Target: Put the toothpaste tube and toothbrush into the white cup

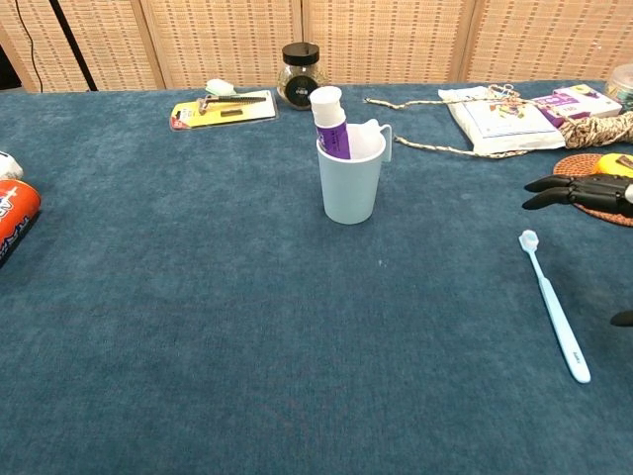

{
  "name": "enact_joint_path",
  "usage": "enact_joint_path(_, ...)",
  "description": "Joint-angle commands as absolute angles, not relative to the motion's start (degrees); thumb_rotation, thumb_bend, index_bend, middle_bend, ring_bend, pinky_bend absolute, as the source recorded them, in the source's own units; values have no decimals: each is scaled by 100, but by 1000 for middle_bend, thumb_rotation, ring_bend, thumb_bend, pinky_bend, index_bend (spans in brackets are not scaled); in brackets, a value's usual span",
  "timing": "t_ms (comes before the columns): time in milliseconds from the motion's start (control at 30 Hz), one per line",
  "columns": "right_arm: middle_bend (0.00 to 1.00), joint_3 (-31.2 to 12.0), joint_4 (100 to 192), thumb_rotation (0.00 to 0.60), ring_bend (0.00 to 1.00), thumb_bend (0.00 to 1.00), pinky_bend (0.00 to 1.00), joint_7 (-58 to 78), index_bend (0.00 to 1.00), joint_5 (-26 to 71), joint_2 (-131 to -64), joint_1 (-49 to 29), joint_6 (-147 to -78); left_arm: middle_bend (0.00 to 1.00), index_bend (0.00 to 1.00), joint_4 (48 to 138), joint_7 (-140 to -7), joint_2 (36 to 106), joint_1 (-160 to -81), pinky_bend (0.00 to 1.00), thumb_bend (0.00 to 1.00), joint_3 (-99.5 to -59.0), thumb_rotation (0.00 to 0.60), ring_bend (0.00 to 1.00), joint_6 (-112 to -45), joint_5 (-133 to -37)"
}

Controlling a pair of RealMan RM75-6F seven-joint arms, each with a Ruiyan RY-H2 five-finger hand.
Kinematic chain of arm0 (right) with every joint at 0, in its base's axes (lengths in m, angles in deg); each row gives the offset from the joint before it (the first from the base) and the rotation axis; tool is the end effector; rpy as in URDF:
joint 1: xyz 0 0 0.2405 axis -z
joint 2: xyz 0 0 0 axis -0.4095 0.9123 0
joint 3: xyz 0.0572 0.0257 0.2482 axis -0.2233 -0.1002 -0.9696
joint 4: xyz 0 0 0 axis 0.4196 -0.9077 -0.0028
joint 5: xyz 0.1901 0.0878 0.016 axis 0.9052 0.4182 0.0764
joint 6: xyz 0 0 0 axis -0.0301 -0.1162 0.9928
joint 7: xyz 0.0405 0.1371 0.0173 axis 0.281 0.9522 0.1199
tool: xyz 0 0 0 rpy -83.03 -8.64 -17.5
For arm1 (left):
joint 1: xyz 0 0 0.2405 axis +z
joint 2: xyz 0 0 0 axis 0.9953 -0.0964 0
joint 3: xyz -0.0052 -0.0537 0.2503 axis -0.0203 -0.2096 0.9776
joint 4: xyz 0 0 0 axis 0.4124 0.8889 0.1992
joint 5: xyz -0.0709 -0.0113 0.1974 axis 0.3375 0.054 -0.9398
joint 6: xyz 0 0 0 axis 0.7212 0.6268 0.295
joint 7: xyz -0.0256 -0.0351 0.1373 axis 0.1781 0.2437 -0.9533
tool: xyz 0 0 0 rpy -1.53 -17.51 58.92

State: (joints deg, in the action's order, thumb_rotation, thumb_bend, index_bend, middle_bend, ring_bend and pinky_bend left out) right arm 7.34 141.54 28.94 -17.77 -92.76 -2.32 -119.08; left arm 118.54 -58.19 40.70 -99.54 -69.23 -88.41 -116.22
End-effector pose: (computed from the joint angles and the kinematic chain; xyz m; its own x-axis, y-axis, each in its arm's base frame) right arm -0.2788 -0.2531 0.0419 0.4167 -0.3346 0.8452 -0.8298 -0.5198 0.2033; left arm -0.2782 0.2101 0.1711 0.3043 0.2305 0.9243 0.9433 -0.2083 -0.2585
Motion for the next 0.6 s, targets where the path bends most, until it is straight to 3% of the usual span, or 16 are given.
enact_joint_path(33, 0, 807, 14088, 600, 0, 122, 0, 2837, 100, -1903, -9379, -283, -11911, 0, 0, 11856, -5831, 4070, -9958, 0, 88, -6918, 600, 0, -8838, -11635)
enact_joint_path(600, 0, 989, 13700, 600, 0, 121, 0, 2492, 112, -2162, -9756, -441, -11852, 0, 0, 11831, -5791, 4062, -9959, 0, 88, -6906, 600, 0, -8838, -11643)
